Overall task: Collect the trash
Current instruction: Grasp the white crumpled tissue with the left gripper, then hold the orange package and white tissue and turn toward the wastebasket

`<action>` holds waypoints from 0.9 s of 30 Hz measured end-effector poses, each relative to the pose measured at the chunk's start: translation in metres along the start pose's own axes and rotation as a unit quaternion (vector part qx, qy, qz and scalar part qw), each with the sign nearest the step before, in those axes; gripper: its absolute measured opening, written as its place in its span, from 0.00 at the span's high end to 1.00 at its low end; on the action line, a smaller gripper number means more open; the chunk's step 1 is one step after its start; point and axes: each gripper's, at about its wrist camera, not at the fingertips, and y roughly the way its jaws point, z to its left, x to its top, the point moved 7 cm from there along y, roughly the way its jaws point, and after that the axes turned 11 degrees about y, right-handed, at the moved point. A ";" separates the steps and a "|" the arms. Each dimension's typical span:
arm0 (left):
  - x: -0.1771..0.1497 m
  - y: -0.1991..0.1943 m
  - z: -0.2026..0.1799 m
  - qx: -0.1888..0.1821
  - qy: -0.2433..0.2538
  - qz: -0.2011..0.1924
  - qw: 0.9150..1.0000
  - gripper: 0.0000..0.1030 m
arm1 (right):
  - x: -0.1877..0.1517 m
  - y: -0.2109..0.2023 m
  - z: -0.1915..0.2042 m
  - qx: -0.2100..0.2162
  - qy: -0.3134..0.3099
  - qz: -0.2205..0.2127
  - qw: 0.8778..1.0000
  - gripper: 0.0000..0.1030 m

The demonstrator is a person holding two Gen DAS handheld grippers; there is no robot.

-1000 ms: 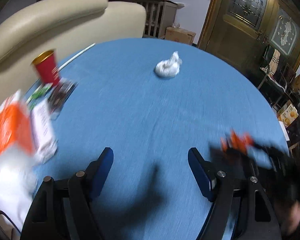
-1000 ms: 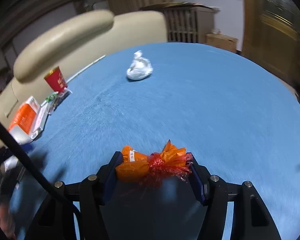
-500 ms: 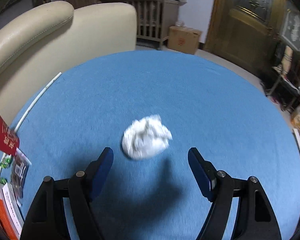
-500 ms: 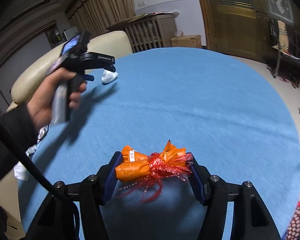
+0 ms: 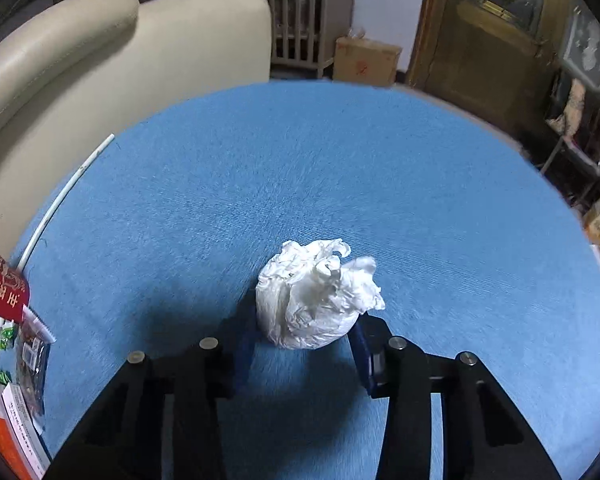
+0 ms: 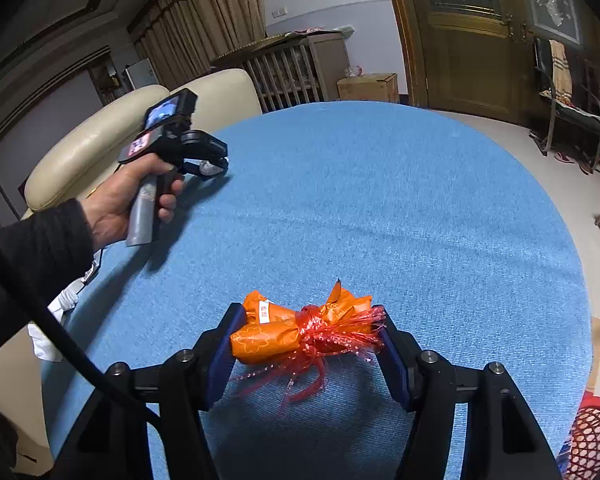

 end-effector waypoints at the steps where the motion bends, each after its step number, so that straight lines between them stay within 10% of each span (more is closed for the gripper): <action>1: -0.004 -0.011 0.003 -0.001 0.001 -0.009 1.000 0.58 | 0.000 -0.001 0.001 0.002 -0.001 -0.001 1.000 0.36; 27: -0.218 -0.179 -0.008 0.037 -0.013 -0.006 0.999 0.58 | -0.044 -0.057 0.033 0.014 -0.018 -0.010 1.000 0.36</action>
